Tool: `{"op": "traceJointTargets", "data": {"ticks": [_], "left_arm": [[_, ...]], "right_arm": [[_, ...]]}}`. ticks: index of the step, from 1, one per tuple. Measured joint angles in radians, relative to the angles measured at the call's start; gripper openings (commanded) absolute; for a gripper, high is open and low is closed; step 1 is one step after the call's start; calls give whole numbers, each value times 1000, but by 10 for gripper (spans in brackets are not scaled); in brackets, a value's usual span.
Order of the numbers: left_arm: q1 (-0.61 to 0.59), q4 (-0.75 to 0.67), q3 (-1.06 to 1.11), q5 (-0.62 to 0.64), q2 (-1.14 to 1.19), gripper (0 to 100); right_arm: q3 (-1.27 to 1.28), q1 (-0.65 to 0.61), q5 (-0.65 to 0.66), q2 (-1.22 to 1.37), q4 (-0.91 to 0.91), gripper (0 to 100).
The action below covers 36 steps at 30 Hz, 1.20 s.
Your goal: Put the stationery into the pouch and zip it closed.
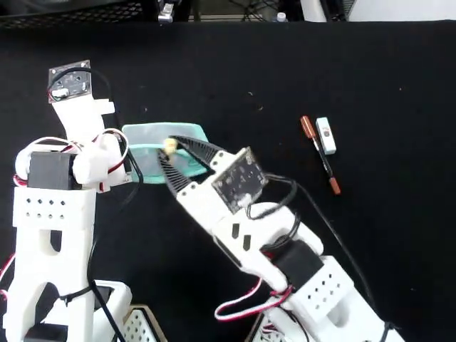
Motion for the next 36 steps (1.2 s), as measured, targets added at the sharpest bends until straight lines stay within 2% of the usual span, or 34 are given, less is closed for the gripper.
{"op": "traceJointTargets", "data": {"ticks": [11,17,25,33,36], "left_arm": [[0,-8,0,0,0,30],[-3,-11,2,-2,2,30],[-3,-9,2,-2,2,30],[-3,-9,15,-2,2,30],[-3,-31,37,-2,0,30]], "right_arm": [[106,14,152,-11,14,17],[44,-23,207,37,109,160],[-152,-35,212,264,273,180],[-270,-34,218,133,456,184],[-310,-34,218,11,523,244]]}}
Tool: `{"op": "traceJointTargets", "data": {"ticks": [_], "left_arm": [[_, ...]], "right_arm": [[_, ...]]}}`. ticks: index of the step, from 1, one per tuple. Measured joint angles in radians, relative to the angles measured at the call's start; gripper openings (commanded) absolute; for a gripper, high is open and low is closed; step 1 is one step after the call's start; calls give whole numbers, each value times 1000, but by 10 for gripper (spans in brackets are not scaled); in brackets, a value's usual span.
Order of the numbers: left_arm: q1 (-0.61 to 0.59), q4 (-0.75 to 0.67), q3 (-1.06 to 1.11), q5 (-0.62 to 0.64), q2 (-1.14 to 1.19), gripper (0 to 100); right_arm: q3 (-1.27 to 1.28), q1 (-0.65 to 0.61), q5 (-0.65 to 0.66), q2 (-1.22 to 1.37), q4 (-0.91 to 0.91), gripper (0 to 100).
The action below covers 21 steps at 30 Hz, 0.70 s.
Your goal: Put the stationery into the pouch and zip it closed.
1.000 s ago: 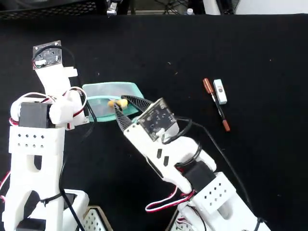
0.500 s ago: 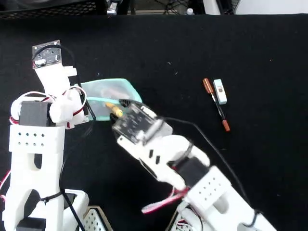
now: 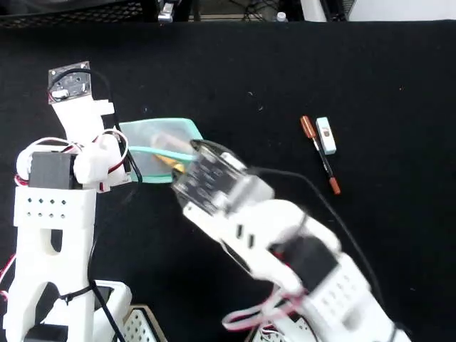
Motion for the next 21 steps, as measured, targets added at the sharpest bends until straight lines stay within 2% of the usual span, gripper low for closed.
{"op": "traceJointTargets", "data": {"ticks": [2,4,7,11,14,18,21], "left_arm": [[0,-6,2,0,0,30],[0,-8,2,0,0,30],[0,-8,3,-11,-5,30],[0,-5,3,-43,-21,30],[0,11,2,-51,-66,30],[0,17,2,-51,-158,30],[2,17,2,-51,-204,30]], "right_arm": [[-20,0,2,-83,29,283],[-28,11,2,-153,60,275],[-29,89,0,-216,100,194],[-11,259,0,-253,120,60],[64,350,2,-247,120,22],[209,368,2,-249,92,22],[334,359,2,-247,-20,22]]}}
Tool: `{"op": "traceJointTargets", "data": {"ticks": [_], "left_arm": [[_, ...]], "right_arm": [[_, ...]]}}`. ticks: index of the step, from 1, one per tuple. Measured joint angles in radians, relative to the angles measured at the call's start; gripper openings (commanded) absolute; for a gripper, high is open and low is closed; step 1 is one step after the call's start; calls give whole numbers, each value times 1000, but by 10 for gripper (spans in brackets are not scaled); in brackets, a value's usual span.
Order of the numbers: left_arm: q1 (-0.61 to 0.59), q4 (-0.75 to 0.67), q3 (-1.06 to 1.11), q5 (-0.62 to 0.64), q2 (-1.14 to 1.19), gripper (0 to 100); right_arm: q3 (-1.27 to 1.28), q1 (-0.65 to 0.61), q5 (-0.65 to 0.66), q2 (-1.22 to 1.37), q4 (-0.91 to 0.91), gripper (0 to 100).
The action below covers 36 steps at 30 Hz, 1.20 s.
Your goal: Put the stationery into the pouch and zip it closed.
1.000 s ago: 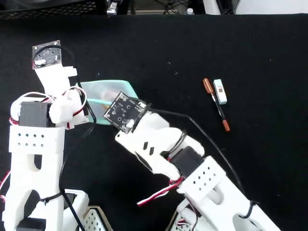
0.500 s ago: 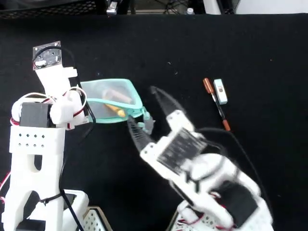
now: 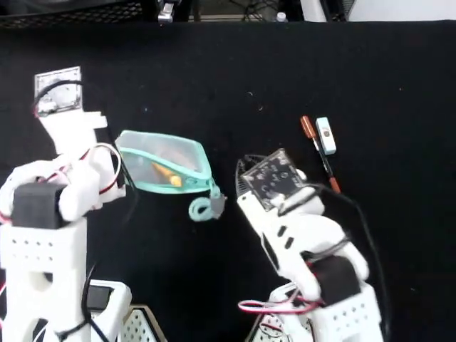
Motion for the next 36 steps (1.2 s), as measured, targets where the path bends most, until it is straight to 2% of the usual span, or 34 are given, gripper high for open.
{"op": "traceJointTargets", "data": {"ticks": [6,11,14,19,24,32,36], "left_arm": [[48,-32,51,-2,-5,30],[49,-72,74,-3,18,30],[54,-72,74,-3,18,30],[129,-72,74,-3,18,30],[161,-72,34,-5,21,30],[173,-66,-193,0,28,30],[170,28,-298,60,28,30]], "right_arm": [[195,-104,-2,2,-184,22],[190,-169,2,2,-229,22],[129,-186,-48,26,-252,22],[48,-184,-101,158,-258,22],[-44,-104,-107,127,-107,22],[-104,49,-74,-204,149,22],[-66,86,-71,-301,192,22]]}}
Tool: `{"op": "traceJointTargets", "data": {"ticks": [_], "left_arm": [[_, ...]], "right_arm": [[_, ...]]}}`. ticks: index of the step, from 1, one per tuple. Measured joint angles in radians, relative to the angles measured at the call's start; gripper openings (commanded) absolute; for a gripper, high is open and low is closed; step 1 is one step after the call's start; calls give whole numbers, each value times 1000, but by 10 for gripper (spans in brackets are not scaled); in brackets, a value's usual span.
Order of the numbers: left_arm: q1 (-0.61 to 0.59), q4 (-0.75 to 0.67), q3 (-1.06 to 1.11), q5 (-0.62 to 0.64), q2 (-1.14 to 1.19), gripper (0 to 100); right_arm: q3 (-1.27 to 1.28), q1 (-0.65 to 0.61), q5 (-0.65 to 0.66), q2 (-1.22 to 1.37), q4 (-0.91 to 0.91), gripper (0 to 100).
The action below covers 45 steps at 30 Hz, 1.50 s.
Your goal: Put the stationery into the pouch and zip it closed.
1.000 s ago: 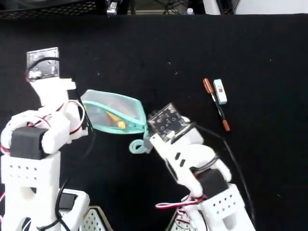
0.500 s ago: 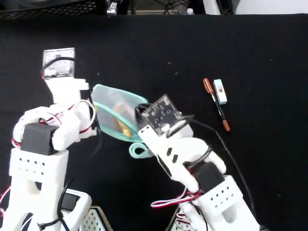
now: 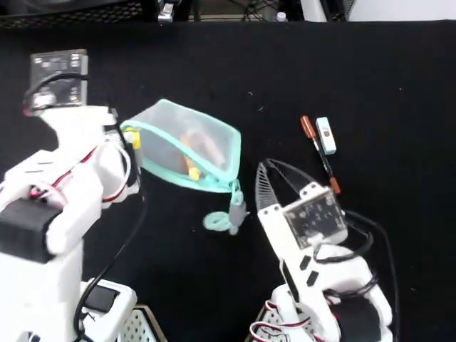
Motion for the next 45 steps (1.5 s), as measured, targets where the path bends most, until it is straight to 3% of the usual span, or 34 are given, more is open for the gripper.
{"op": "traceJointTargets", "data": {"ticks": [5,10,17,22,30,38,45], "left_arm": [[3,25,17,14,38,30],[2,28,40,-9,229,30],[-34,137,-158,-29,582,30],[-51,135,-245,-31,807,30],[-61,100,-287,-28,919,30],[-61,55,-270,-26,925,30],[-61,9,-227,-23,924,30]], "right_arm": [[48,6,0,-60,2,19],[54,8,0,-66,0,19],[57,66,0,-66,0,19],[57,66,0,-66,0,19],[123,78,0,-64,-52,22],[137,379,-2,23,-249,99],[94,489,3,491,-470,99]]}}
